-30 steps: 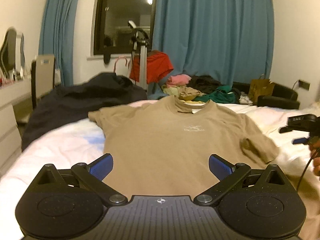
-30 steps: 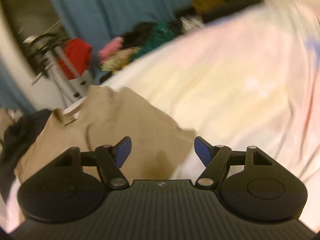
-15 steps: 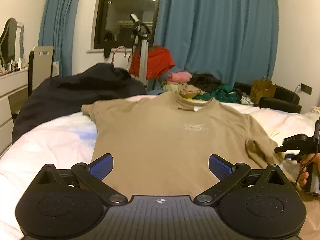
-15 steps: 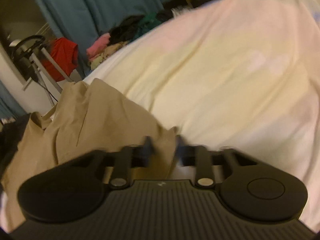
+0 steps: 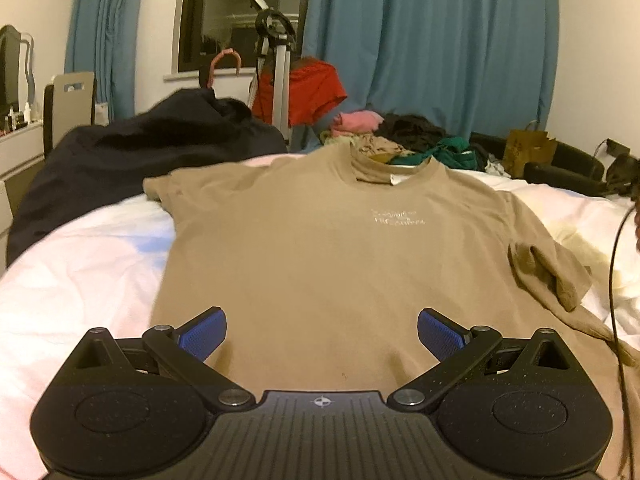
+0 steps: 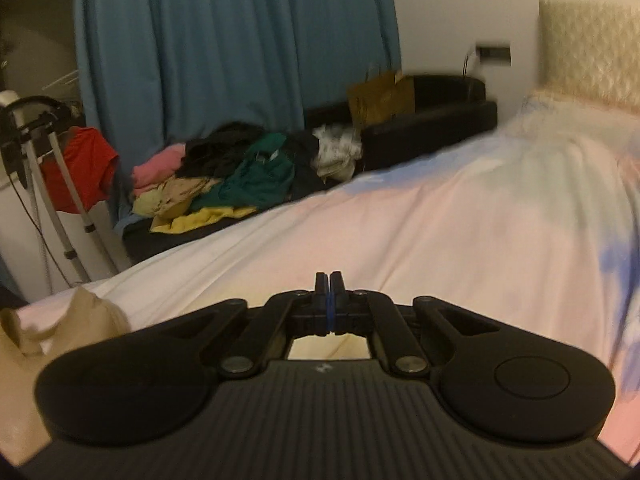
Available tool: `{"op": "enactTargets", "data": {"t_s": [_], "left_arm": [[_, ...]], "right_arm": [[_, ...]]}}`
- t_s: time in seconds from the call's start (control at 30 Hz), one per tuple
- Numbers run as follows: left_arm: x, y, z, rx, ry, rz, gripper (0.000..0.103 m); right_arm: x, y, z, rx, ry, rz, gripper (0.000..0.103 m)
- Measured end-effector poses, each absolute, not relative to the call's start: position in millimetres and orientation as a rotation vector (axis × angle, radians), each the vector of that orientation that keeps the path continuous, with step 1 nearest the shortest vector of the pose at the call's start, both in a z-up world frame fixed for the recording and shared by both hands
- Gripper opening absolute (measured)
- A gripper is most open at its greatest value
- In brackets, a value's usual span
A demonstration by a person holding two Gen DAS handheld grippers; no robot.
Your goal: Fold clothes
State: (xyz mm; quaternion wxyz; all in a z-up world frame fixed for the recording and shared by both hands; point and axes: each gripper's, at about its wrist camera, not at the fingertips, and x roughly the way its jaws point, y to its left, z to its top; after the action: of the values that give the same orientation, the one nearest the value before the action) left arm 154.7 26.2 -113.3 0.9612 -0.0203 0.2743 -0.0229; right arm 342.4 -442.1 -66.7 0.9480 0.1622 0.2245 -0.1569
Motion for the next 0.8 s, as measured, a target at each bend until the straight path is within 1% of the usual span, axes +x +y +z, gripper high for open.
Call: {"op": "enactTargets", "data": {"t_s": [0.1, 0.23, 0.27, 0.3, 0.33, 0.37, 0.43, 0.57, 0.6, 0.63, 0.67, 0.7, 0.73, 0.77, 0.8], "left_arm": [[171, 24, -120, -0.076, 0.578, -0.058, 0.103], [181, 23, -127, -0.057, 0.557, -0.057, 0.103], [183, 24, -129, -0.060, 0.563, -0.056, 0.103], [183, 26, -131, -0.068, 0.569, -0.057, 0.103], [182, 28, -131, -0.074, 0.571, -0.056, 0.103], [180, 30, -130, -0.081, 0.571, -0.053, 0.103], [175, 36, -128, -0.102, 0.570, -0.046, 0.103], [170, 39, -123, -0.127, 0.560, -0.042, 0.103], [168, 40, -122, -0.133, 0.557, -0.041, 0.103], [167, 40, -121, -0.139, 0.555, -0.040, 0.103], [166, 41, -120, -0.145, 0.552, -0.038, 0.103], [165, 42, -119, -0.151, 0.549, -0.037, 0.103], [164, 42, -118, -0.157, 0.547, -0.036, 0.103], [163, 42, -118, -0.160, 0.547, -0.032, 0.103], [162, 42, -118, -0.163, 0.549, -0.027, 0.103]], "right_arm": [[333, -451, -84, 0.502, 0.541, -0.227, 0.006], [301, -430, -118, 0.562, 0.634, -0.193, 0.011], [292, -424, -127, 0.571, 0.649, -0.192, 0.020], [284, -419, -134, 0.594, 0.649, -0.187, 0.049], [277, -414, -140, 0.623, 0.644, -0.182, 0.064], [270, -410, -142, 0.642, 0.626, -0.186, 0.081], [256, -402, -147, 0.676, 0.589, -0.194, 0.081], [256, -389, -139, 0.616, 0.561, -0.179, 0.080], [259, -388, -139, 0.613, 0.563, -0.162, 0.073], [265, -387, -143, 0.594, 0.583, -0.168, 0.069], [271, -387, -146, 0.574, 0.602, -0.174, 0.066], [271, -382, -149, 0.540, 0.608, -0.181, 0.057], [271, -378, -152, 0.507, 0.614, -0.189, 0.052], [271, -374, -155, 0.473, 0.619, -0.197, 0.036], [271, -370, -157, 0.439, 0.623, -0.204, 0.018]]}}
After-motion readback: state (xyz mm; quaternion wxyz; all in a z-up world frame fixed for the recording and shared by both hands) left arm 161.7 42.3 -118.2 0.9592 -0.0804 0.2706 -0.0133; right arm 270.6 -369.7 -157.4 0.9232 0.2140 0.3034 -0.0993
